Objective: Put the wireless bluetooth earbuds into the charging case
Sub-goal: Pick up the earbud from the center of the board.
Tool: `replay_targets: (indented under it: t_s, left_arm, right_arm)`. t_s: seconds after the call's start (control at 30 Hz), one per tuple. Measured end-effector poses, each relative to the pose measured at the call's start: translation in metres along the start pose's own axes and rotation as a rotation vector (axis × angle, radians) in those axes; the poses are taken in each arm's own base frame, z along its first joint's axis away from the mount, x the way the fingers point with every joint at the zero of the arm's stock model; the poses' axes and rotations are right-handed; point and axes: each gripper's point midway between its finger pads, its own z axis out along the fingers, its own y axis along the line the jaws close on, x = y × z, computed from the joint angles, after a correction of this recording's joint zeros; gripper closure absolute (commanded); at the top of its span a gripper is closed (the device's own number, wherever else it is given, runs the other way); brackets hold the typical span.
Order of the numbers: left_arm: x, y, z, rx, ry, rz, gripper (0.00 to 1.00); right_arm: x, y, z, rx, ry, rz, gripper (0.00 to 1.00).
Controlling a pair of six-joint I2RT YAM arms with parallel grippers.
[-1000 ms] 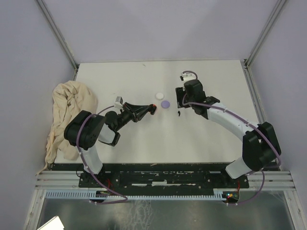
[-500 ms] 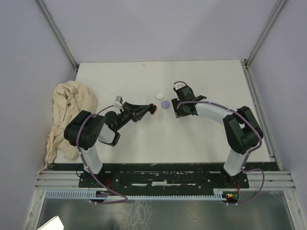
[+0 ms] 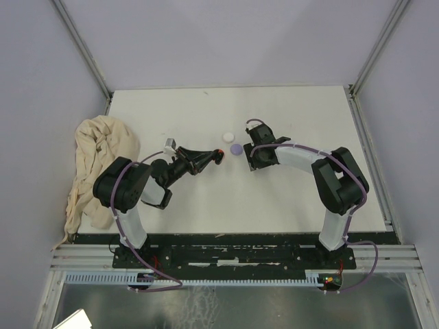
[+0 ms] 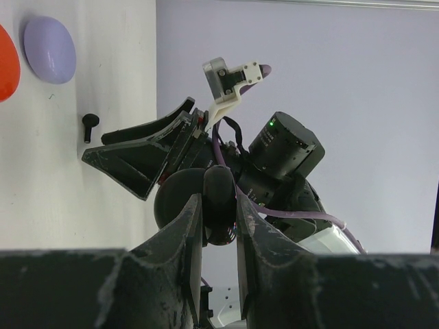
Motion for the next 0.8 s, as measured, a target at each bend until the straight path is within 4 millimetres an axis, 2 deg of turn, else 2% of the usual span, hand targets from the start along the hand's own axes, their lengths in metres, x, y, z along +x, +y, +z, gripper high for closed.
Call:
replay_targets:
  t_s: [0.47, 0.8]
  left_arm:
    - [-0.004, 0.002, -0.004, -0.006, -0.007, -0.003, 0.97]
    - [-0.005, 0.003, -0.006, -0.009, -0.007, -0.004, 0.97]
  right_arm:
    - [0.002, 0.007, 0.007, -0.027, 0.014, 0.025, 0.39]
    - [-0.006, 0.014, 0.010, -0.059, -0.014, 0.052, 0.40]
